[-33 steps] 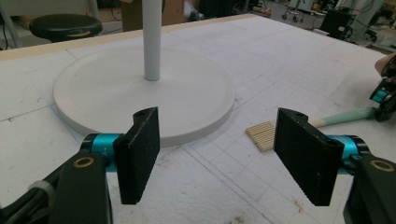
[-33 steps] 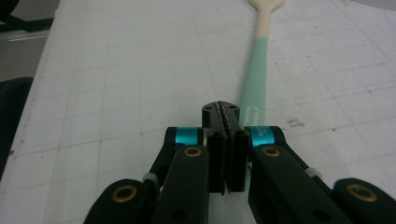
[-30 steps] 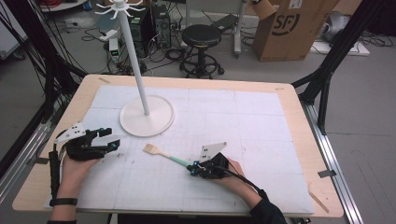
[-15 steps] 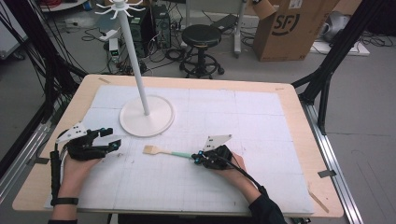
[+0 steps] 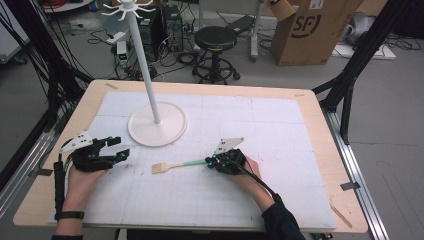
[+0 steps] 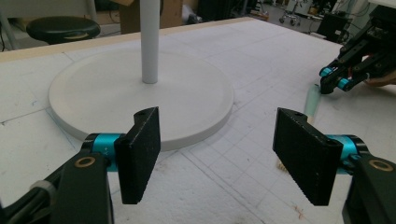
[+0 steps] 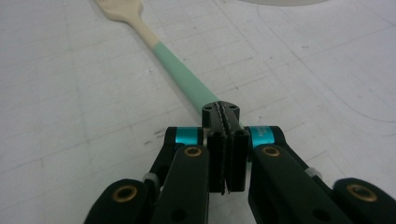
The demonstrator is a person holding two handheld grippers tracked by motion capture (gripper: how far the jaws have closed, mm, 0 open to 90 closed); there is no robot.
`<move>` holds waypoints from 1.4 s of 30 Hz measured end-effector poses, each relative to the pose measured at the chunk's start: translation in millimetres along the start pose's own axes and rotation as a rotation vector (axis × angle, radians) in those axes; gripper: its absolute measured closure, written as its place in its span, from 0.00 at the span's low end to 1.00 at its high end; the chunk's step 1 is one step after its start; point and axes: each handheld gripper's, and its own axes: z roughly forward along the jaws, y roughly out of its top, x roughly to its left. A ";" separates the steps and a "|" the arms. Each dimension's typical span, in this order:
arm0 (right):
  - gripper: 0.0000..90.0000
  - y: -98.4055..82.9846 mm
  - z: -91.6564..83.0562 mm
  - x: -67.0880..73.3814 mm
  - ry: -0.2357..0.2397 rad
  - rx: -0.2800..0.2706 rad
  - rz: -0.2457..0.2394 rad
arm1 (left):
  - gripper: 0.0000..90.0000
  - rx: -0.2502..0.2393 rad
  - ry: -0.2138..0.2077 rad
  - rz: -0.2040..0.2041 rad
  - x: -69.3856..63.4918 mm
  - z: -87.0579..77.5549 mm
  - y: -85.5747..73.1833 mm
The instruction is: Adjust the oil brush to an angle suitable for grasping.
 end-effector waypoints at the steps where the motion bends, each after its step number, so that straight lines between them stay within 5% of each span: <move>1: 1.00 0.2 0.5 -0.3 0.000 0.002 0.005 | 0.36 0.001 0.001 0.000 -0.1 0.1 0.0; 9: 0.97 0.2 -7.5 -7.9 -0.002 -0.039 0.035 | 0.36 0.003 0.009 -0.001 0.6 -0.8 0.0; 16: 0.89 -9.2 -64.1 -29.8 -0.061 -0.155 0.098 | 0.35 0.001 0.021 -0.007 1.4 -5.0 0.5; 26: 0.59 -65.6 -138.9 -67.5 -0.208 -0.284 0.259 | 0.33 0.001 0.042 -0.015 3.0 -8.2 -2.7; 31: 0.46 -84.1 -149.4 -75.7 -0.252 -0.313 0.318 | 0.32 -0.004 0.047 -0.019 3.0 -9.3 -2.9; 42: 0.33 -105.6 -161.3 -83.4 -0.293 -0.357 0.396 | 0.29 -0.018 0.060 -0.029 0.8 -10.6 -1.1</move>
